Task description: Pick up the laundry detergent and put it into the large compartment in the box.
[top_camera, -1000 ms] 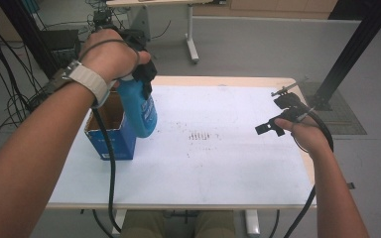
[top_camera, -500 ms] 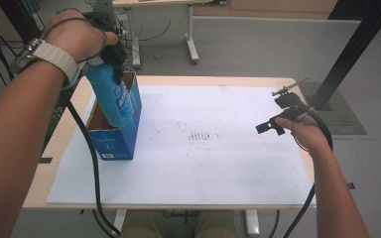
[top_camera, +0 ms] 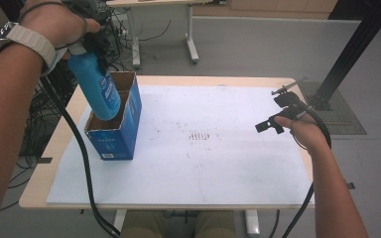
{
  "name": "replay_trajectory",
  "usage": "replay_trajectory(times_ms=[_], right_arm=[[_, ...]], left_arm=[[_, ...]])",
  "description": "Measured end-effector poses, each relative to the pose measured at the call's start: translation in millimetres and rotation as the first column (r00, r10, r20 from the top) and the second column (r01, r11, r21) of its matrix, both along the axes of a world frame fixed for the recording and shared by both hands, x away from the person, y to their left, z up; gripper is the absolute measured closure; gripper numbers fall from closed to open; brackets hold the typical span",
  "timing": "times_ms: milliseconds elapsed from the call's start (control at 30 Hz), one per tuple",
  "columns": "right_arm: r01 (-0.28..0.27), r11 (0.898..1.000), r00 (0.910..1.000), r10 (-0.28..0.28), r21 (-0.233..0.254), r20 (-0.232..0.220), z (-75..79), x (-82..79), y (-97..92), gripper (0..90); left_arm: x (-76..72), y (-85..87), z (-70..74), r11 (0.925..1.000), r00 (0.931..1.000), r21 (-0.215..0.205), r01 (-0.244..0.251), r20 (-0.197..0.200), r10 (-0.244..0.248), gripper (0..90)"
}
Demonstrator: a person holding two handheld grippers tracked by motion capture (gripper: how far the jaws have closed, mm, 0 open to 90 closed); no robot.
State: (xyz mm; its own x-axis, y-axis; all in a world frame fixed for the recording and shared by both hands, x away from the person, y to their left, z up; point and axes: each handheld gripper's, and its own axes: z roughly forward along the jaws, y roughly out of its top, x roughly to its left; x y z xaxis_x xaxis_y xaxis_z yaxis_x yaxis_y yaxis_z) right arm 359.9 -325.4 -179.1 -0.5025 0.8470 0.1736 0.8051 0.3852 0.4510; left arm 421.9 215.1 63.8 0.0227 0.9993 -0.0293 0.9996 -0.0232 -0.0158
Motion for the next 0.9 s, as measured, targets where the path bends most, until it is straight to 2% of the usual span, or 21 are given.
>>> replay_trajectory(times_ms=[233, 467, 567, 600, 900], right_arm=[[0.002, 1.0, 1.0, -0.002, 0.001, -0.005, -1.8, 1.9, 0.2, 11.6], [0.009, 1.0, 1.0, -0.009, 0.001, -0.002, -1.2, 1.0, -1.2, 11.6], [0.011, 1.0, 0.9999, -0.011, 0.005, -0.004, -2.3, 1.1, -2.4, 11.6], [0.014, 1.0, 0.9999, -0.014, 0.007, -0.007, -3.8, 1.4, -3.0, 11.6], [0.028, 1.0, 0.9995, -0.027, 0.015, -0.016, -12.1, 2.2, -8.2, 11.6]], left_arm=[[5.5, 12.8, -8.1, 0.9998, 0.9997, 0.007, -0.02, 0.013, 0.02, 39.5], [12.7, 22.2, -22.6, 0.9993, 0.999, 0.008, -0.038, 0.022, 0.037, 39.5], [15.6, 23.5, -31.1, 0.999, 0.9986, 0.012, -0.043, 0.032, 0.043, 39.5], [18.0, 23.1, -38.0, 0.999, 0.9985, 0.016, -0.041, 0.037, 0.041, 39.5], [30.5, 21.8, -68.4, 0.9994, 0.9994, 0.022, -0.028, 0.022, 0.028, 39.5]])
